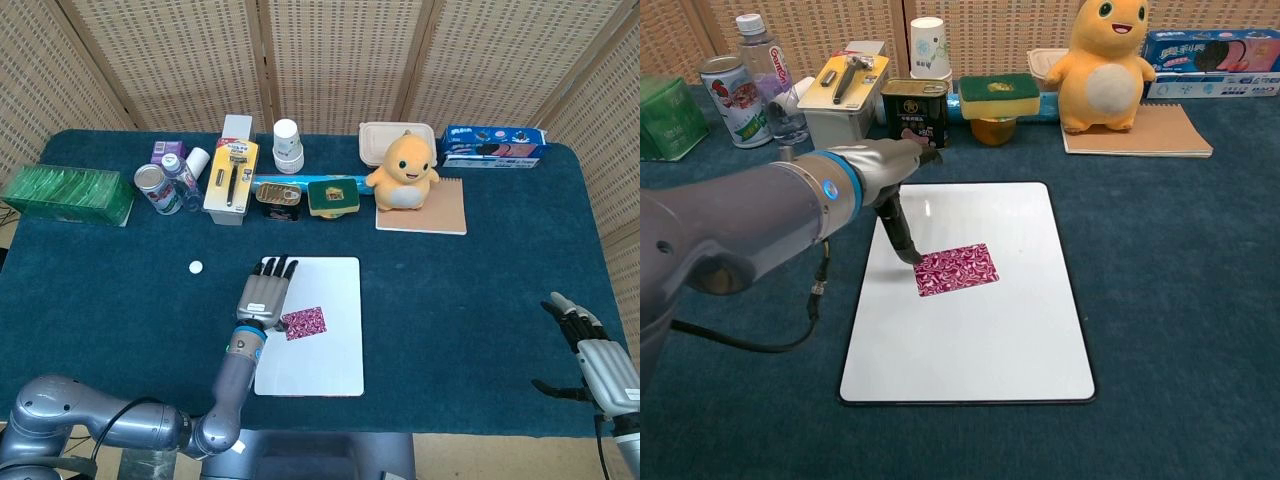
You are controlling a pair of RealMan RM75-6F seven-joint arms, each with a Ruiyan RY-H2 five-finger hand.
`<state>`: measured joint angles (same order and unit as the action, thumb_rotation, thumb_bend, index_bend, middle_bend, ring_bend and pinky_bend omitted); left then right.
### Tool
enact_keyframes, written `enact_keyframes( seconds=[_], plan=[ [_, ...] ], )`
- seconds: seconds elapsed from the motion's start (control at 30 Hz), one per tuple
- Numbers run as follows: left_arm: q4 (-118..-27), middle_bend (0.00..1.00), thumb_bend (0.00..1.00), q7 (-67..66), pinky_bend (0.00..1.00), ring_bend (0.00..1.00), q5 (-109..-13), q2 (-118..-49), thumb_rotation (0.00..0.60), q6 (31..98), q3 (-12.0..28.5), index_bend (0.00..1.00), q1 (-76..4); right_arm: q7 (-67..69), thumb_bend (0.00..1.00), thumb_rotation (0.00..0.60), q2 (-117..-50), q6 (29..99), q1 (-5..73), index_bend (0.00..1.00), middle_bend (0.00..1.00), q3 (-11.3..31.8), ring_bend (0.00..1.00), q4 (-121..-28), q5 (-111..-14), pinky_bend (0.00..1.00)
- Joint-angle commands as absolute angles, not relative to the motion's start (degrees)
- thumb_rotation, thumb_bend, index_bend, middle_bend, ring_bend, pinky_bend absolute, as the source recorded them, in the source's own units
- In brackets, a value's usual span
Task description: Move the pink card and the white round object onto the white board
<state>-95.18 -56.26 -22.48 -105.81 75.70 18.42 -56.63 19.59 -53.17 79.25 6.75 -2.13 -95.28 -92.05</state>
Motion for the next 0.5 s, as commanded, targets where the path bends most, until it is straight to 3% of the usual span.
enact_keyframes(
  seconds=[0.03, 0.27, 0.5],
  plan=[
    [-97.98, 0.0, 0.11, -54.65, 0.09, 0.0, -24.55, -100.68, 0.6, 77.71, 16.35, 0.0, -53.36, 19.5, 0.0, 0.6, -53.19, 79.17, 6.78, 0.01, 0.0, -2.16, 0.0, -95.34, -92.08, 0.0],
    [-99.04, 0.0, 0.11, -49.26, 0.09, 0.0, -24.35, -90.61, 0.6, 75.56, 14.61, 0.0, -47.31, 18.6, 0.0, 0.6, -53.4, 78.91, 6.83, 0.01, 0.0, -2.32, 0.0, -95.67, -92.25, 0.0],
    [-96.2, 0.0, 0.11, -44.09, 0.09, 0.0, -22.92, -85.7, 0.6, 69.88, 14.28, 0.14, -44.32, 17.61, 0.0, 0.6, -53.72, 78.46, 6.95, 0.01, 0.0, -2.38, 0.0, -95.92, -92.12, 0.0]
  ],
)
